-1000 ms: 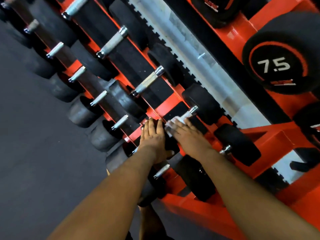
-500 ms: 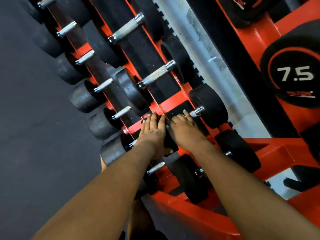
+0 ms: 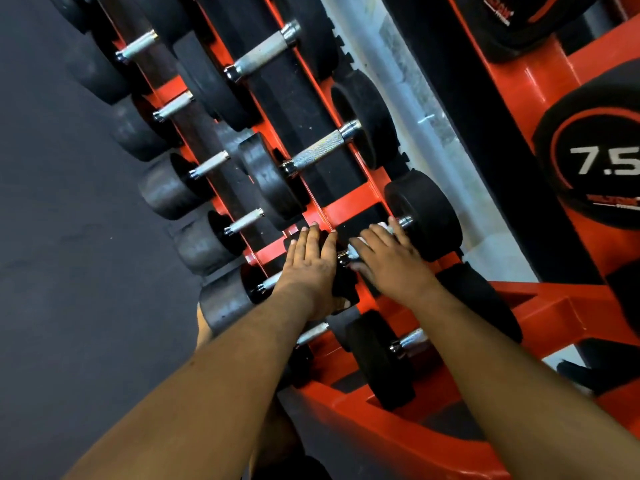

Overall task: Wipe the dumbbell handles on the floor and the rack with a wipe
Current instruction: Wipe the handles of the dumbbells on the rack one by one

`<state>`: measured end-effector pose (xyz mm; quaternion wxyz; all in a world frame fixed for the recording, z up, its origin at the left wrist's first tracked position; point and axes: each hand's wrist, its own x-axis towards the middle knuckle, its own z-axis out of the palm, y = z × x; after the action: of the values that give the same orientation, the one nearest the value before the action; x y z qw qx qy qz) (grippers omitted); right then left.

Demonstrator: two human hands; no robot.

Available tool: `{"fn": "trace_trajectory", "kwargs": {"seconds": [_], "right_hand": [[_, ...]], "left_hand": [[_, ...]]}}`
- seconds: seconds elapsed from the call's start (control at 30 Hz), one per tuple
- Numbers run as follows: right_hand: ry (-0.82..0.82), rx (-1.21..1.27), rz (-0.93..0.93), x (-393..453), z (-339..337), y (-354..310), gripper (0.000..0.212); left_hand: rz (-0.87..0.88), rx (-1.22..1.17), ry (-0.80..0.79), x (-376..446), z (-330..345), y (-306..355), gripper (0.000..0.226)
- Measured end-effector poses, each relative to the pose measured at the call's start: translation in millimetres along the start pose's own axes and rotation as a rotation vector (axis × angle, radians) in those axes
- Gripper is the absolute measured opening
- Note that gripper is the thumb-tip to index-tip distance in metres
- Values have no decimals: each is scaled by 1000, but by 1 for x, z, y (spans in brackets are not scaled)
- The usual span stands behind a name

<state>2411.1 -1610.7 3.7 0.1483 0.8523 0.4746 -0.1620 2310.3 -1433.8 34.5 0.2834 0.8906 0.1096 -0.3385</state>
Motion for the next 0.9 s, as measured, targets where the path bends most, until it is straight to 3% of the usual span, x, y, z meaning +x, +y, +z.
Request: {"fn": "trace_trajectory", "kwargs": {"seconds": [0.1, 0.17, 0.23, 0.3, 0.47, 0.57, 0.67, 0.77, 0.83, 0.9], "right_hand": [[10, -122, 26, -22, 14, 9, 74], [-80, -112, 79, 3, 2, 10, 74], [-270, -85, 107, 35, -21, 9, 70], [-314, -45, 100, 44, -27, 10, 72], [-35, -120, 95, -24, 3, 2, 67], [-58, -102, 118, -10, 1, -3, 56], [-181, -18, 88, 33, -22, -3, 39], [-120, -15, 46, 21, -15, -2, 39], [0, -81, 12, -13, 2, -5, 54], [-28, -141, 27, -31, 9, -5, 61]], "left_hand": [[1, 3, -3, 0, 0, 0, 135], [2, 3, -6, 0, -1, 1, 135], [-4, 0, -10, -1, -3, 3, 134], [-3, -3, -13, 0, -3, 3, 134], [-4, -6, -8, -1, -1, 1, 134], [-3, -1, -2, -1, -2, 2, 134], [-4, -5, -1, -1, -4, 3, 134], [1, -18, 0, -1, -3, 1, 133], [1, -16, 8, -2, -1, 0, 132], [4, -16, 0, -2, 0, 0, 132]]}}
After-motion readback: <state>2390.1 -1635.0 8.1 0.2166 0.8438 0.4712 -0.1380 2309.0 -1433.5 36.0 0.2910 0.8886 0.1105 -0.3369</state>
